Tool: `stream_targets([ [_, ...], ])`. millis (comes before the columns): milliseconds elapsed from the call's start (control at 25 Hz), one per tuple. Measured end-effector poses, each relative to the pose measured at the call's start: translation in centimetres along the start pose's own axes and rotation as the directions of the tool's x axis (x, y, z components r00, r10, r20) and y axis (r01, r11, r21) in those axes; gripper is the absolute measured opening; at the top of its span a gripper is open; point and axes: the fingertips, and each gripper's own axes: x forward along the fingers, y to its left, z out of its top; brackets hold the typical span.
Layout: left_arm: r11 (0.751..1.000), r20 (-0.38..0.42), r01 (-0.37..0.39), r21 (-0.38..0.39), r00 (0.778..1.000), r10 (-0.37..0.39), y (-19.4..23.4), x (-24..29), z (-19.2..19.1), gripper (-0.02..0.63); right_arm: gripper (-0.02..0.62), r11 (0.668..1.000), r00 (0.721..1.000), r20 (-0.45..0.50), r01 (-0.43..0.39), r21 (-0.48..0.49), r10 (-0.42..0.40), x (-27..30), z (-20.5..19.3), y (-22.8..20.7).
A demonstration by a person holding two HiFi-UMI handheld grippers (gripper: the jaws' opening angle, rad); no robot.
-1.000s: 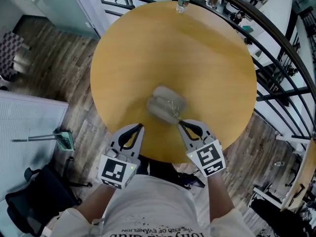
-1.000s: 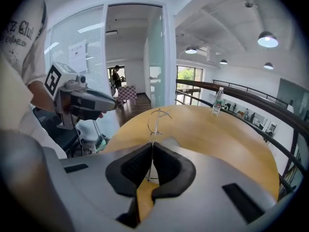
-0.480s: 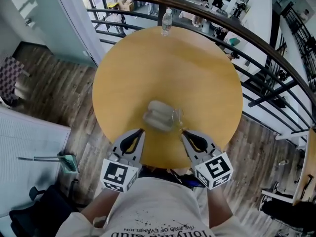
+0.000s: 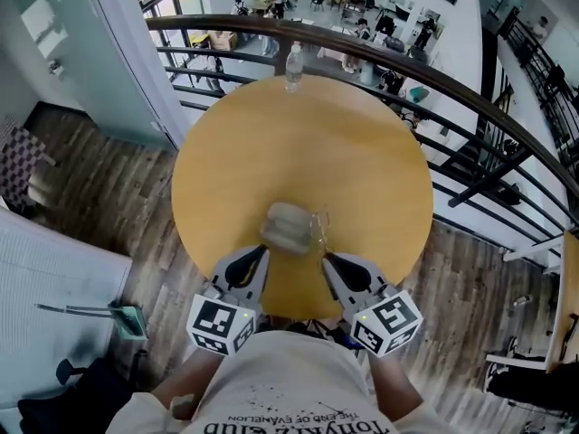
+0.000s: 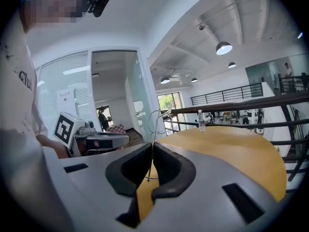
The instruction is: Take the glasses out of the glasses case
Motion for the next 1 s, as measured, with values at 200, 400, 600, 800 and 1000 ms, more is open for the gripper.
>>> stream_targets([
  [200, 1.0, 0.002, 0.0, -0.009, 1.0, 0.0, -0.2, -0.4, 0.4, 0.029, 0.034, 1.0, 1.0, 0.015, -0.005, 0.014, 0.004, 0.8, 0.5, 1.0],
  [400, 1.0, -0.002, -0.01, -0.012, 1.0, 0.01, 0.2, -0.6, 0.6, 0.029, 0.033, 1.0, 1.0, 0.015, -0.015, 0.005, 0.015, 1.5, 0.4, 1.5],
  [600, 1.0, -0.006, -0.006, -0.015, 1.0, 0.006, 0.0, -0.8, 0.7, 0.029, 0.033, 1.0, 1.0, 0.012, -0.001, -0.006, 0.001, 1.7, 0.3, 1.6],
  [800, 1.0, -0.007, -0.001, -0.01, 1.0, 0.001, -0.6, -0.8, 0.5, 0.029, 0.032, 1.0, 1.0, 0.016, -0.009, -0.003, 0.009, 1.4, 0.1, 2.0],
  [1000, 1.0, -0.011, 0.004, -0.016, 1.0, -0.005, -0.6, -0.9, 0.4, 0.029, 0.032, 1.0, 1.0, 0.008, -0.009, 0.004, 0.009, 1.6, -0.2, 2.1],
])
